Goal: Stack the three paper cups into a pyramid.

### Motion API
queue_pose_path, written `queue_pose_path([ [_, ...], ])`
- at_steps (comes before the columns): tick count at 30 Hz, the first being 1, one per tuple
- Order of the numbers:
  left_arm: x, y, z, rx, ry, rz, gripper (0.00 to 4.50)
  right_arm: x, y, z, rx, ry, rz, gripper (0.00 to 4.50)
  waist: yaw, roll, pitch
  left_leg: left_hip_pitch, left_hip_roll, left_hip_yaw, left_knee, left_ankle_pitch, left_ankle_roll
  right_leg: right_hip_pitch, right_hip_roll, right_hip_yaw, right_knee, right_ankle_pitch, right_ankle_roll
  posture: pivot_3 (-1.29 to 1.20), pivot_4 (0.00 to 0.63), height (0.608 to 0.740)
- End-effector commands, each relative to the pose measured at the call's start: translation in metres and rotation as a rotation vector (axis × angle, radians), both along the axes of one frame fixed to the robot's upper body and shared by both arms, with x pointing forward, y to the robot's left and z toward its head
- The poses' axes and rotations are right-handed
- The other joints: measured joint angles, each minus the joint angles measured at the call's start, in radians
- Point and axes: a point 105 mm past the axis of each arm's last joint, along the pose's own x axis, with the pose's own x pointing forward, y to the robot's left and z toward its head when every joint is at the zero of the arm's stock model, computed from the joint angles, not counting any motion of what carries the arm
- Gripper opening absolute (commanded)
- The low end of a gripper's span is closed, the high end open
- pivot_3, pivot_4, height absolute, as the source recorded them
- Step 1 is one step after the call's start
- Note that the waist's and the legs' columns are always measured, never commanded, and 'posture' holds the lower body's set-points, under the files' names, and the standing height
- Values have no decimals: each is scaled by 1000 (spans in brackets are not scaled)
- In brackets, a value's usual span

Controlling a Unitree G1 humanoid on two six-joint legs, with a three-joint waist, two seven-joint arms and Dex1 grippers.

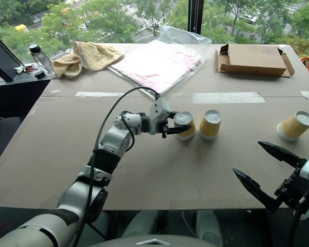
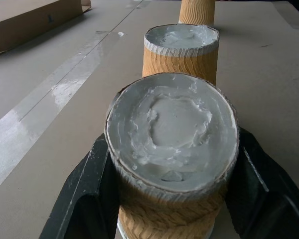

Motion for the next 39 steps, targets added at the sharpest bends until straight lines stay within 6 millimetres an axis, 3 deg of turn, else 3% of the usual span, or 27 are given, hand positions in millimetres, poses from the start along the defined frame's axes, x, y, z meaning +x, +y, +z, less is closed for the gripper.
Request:
queue_pose_path([
  [1, -3, -8, 0, -2, -12, -29, 2138, -2, 1, 8, -28, -48, -9, 4500, 0, 0, 0, 0, 0, 0, 0, 0, 0, 0, 0, 0, 0, 0, 0, 0, 150, 740],
  [15, -8, -22, -3, -27, -6, -58, 2138, -2, 1, 6, -41, -51, -25, 4500, 1, 1, 0, 1, 0, 0, 0, -1, 2, 2, 0, -1, 0, 0, 0, 0, 150, 740],
  [20, -9, -18, 3, -49, -11, -56, 4457, -1, 0, 5, -39, -58, -41, 4500, 0, 1, 0, 1, 0, 0, 0, -1, 2, 2, 0, -1, 0, 0, 0, 0, 150, 740],
  [31, -25, 27, 43, -194, 43, -51, 4457, 9, -13, 5, -12, -110, -173, 4500, 0, 1, -1, 1, 0, -1, 0, 0, 0, 1, 0, 0, 0, 0, 0, 0, 150, 740],
  [34, -44, 45, 45, -178, 88, -94, 4457, 19, -36, -1, -71, -105, -315, 4500, -4, 2, -1, 1, 0, -1, 0, 0, 0, 1, 0, 0, -1, 0, 0, 0, 150, 740],
  [39, -71, 54, 42, -132, 94, -168, 4457, 34, -79, -9, -133, -101, -569, 4500, 1, 3, -1, 1, 0, 0, -1, 0, 0, 1, 0, 1, 0, 0, 0, 0, 150, 740],
])
